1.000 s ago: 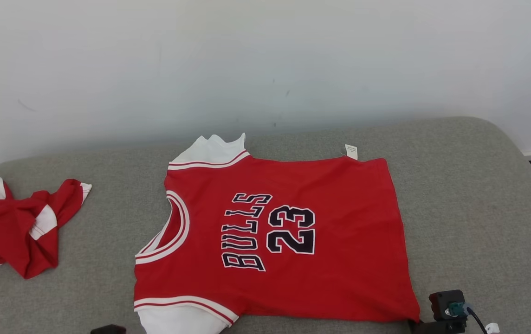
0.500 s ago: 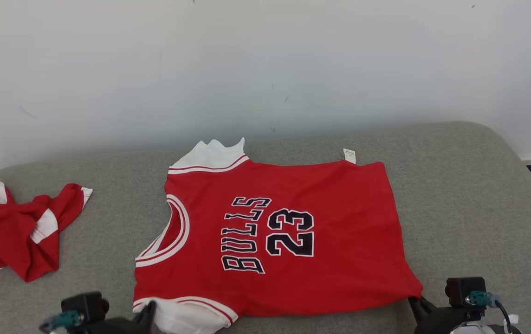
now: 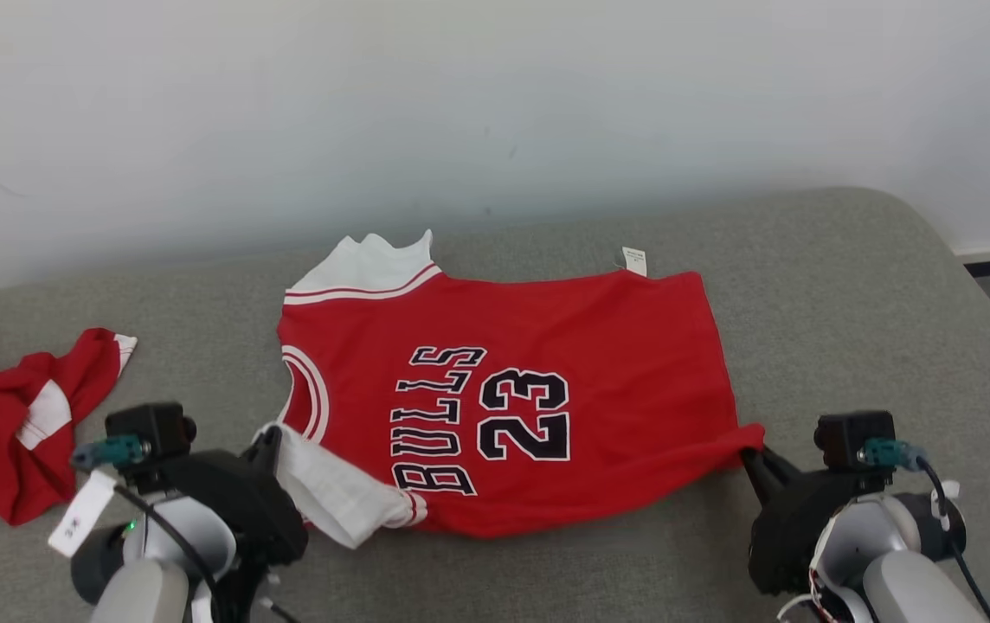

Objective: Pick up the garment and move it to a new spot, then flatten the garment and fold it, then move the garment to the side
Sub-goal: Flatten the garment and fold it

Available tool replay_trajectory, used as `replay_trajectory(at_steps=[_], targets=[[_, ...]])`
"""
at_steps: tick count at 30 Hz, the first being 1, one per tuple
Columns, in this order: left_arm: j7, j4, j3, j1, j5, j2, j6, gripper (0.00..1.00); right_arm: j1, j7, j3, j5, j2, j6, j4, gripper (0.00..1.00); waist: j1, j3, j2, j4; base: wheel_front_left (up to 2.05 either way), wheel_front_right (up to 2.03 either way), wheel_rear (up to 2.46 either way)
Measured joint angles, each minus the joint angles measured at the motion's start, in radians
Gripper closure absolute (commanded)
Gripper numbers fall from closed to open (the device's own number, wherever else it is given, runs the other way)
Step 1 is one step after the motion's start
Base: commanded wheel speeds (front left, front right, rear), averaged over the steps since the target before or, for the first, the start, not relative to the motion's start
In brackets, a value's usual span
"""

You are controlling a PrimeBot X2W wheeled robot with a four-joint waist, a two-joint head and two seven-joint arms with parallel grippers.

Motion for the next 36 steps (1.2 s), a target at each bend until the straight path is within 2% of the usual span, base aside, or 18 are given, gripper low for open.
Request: replay_trajectory(at_steps=[7,17,23,28,36], targets=[[0.005,0.094,0.013,-0.127,0.033,-0.012,0.0,1.0,-0.049,0.022,-0.013,0.0,0.001,-0.012,0.04,1.0,0.0001,0.05,0.0001,-0.019,0.0,0.0,0.0],[-0.018,0.196,0.025,-0.262,0.054,-0.022,0.001,1.0,-0.143,0.032,-0.014,0.007,0.036,-0.021,0.083,1.0,0.0001,0.123,0.0001,-0.043,0.0,0.0,0.0],[-0.054,0.265,0.035,-0.312,0.067,-0.028,0.001,1.0,-0.185,0.04,-0.026,0.012,0.05,-0.037,0.133,1.0,0.0002,0.152,0.0001,-0.053,0.0,0.0,0.0],[-0.089,0.309,0.061,-0.349,0.093,-0.029,0.001,1.0,-0.225,0.039,-0.026,0.019,0.065,-0.037,0.164,1.0,0.0002,0.162,0.0001,-0.054,0.0,0.0,0.0],[-0.132,0.366,0.053,-0.378,0.1,-0.036,0.001,1.0,-0.286,0.029,-0.026,0.027,0.08,-0.038,0.224,1.0,0.0002,0.178,0.0001,-0.05,0.0,0.0,0.0]])
